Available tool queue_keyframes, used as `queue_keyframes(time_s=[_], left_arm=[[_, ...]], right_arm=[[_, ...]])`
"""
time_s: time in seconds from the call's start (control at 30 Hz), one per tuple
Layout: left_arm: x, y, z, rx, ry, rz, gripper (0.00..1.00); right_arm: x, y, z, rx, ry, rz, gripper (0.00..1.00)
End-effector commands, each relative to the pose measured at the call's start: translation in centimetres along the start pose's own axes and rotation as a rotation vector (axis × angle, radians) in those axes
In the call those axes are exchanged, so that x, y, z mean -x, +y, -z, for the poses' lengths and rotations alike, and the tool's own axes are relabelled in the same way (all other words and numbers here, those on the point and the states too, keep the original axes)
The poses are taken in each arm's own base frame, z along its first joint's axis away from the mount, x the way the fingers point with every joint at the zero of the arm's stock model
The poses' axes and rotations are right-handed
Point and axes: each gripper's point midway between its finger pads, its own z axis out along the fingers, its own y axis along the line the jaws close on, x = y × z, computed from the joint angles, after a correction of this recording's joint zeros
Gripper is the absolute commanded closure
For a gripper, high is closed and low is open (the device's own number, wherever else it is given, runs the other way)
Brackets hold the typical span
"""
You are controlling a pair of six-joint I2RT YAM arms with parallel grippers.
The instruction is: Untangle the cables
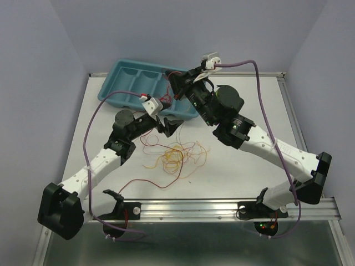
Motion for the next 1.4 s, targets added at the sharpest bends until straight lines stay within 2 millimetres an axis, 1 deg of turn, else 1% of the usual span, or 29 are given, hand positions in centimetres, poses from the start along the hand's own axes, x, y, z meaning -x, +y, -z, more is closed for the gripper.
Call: queue_keyframes(time_s=[0.0,0.13,0.17,0.33,0.4,0.47,0.5,0.53,0.6,0.63,0.67,0.7,0.73,0.77,0.8,0.87,0.9,0.93,0.97,1.03,1.07,1.1,1.13,1.17,1.2,1.27,1.3,1.33,1.37], left_arm=[[4.2,-0.4,0.4,0.002,-0.143,-0.076,0.01],[4.1,0.1,0.0,0.018,-0.148,-0.066,0.01],[4.4,0.3,-0.2,0.022,-0.153,-0.068,0.01],[3.1,0.1,-1.2,-0.003,-0.122,-0.042,0.01],[2.8,0.6,-1.6,0.015,-0.112,-0.025,0.01],[2.3,1.1,-2.1,0.029,-0.095,-0.016,0.10],[2.0,1.2,-2.2,0.033,-0.089,-0.014,0.10],[1.8,1.4,-2.4,0.038,-0.082,-0.009,0.19],[1.0,1.7,-2.8,0.044,-0.065,0.004,0.30],[0.8,1.8,-2.9,0.046,-0.060,0.009,0.46],[0.8,1.9,-3.0,0.048,-0.057,0.010,0.54],[0.5,2.0,-3.1,0.049,-0.049,0.011,0.74],[0.5,2.1,-3.1,0.054,-0.048,0.011,0.85],[0.6,2.5,-3.0,0.079,-0.046,0.013,0.94],[0.7,2.8,-2.9,0.098,-0.047,0.013,1.00],[0.7,3.6,-2.5,0.146,-0.048,0.020,1.00],[1.2,3.6,-2.3,0.150,-0.059,0.015,1.00],[1.3,3.6,-2.2,0.150,-0.062,0.013,1.00],[1.3,3.4,-1.9,0.127,-0.058,0.013,1.00],[1.8,2.7,-1.5,0.080,-0.060,0.007,1.00],[1.9,2.3,-1.4,0.052,-0.048,0.013,1.00],[2.2,1.8,-1.3,0.011,-0.042,0.011,1.00],[2.4,1.7,-1.3,0.004,-0.035,0.015,1.00],[2.8,1.9,-1.2,0.004,-0.019,0.026,1.00],[3.0,2.4,-1.2,0.029,-0.016,0.026,1.00],[3.3,4.2,-1.0,0.107,-0.012,0.059,1.00],[3.9,5.4,-0.8,0.151,-0.024,0.054,1.00],[4.3,5.9,-0.7,0.169,-0.030,0.050,1.00],[5.2,6.6,-0.6,0.191,-0.038,0.038,1.00]], right_arm=[[1.9,0.5,0.6,0.032,-0.050,-0.029,0.99],[1.6,1.4,0.6,0.072,-0.038,-0.075,1.00],[1.5,1.6,0.6,0.085,-0.034,-0.082,1.00],[1.6,2.5,0.5,0.121,-0.028,-0.114,0.99],[1.6,2.7,0.5,0.130,-0.027,-0.122,0.99],[1.8,2.8,0.5,0.135,-0.027,-0.132,0.99],[1.8,2.9,0.6,0.139,-0.028,-0.135,0.99],[2.0,2.9,0.6,0.141,-0.029,-0.137,0.99],[2.3,2.8,0.8,0.133,-0.034,-0.149,0.99],[2.5,2.7,0.9,0.129,-0.037,-0.145,0.99],[2.1,2.1,1.1,0.104,-0.033,-0.144,0.99],[2.7,1.9,1.5,0.096,-0.045,-0.152,1.00],[3.0,1.6,1.8,0.086,-0.052,-0.152,0.99],[3.1,1.2,2.1,0.068,-0.054,-0.149,0.99],[3.4,0.7,2.9,0.054,-0.062,-0.152,0.99],[3.7,-0.5,3.9,0.005,-0.072,-0.160,1.00],[2.7,-1.4,4.6,-0.022,-0.056,-0.158,0.99],[2.6,-2.0,5.2,-0.049,-0.058,-0.163,0.99],[4.1,-3.4,6.4,-0.111,-0.093,-0.186,0.99],[3.7,-5.3,7.9,-0.193,-0.090,-0.189,0.99],[3.3,-6.5,9.7,-0.229,-0.091,-0.194,0.99],[3.0,-8.2,10.8,-0.307,-0.104,-0.197,1.00],[3.0,-9.1,11.8,-0.337,-0.113,-0.203,0.99],[1.7,-10.3,13.5,-0.370,-0.100,-0.195,1.00],[1.4,-11.3,14.6,-0.408,-0.107,-0.194,0.99],[-0.3,-12.3,16.2,-0.429,-0.089,-0.197,0.99],[-2.7,-13.0,17.2,-0.441,-0.052,-0.180,0.99],[-3.0,-13.4,17.9,-0.450,-0.053,-0.185,0.99],[-3.8,-13.7,18.2,-0.457,-0.044,-0.196,1.00]])
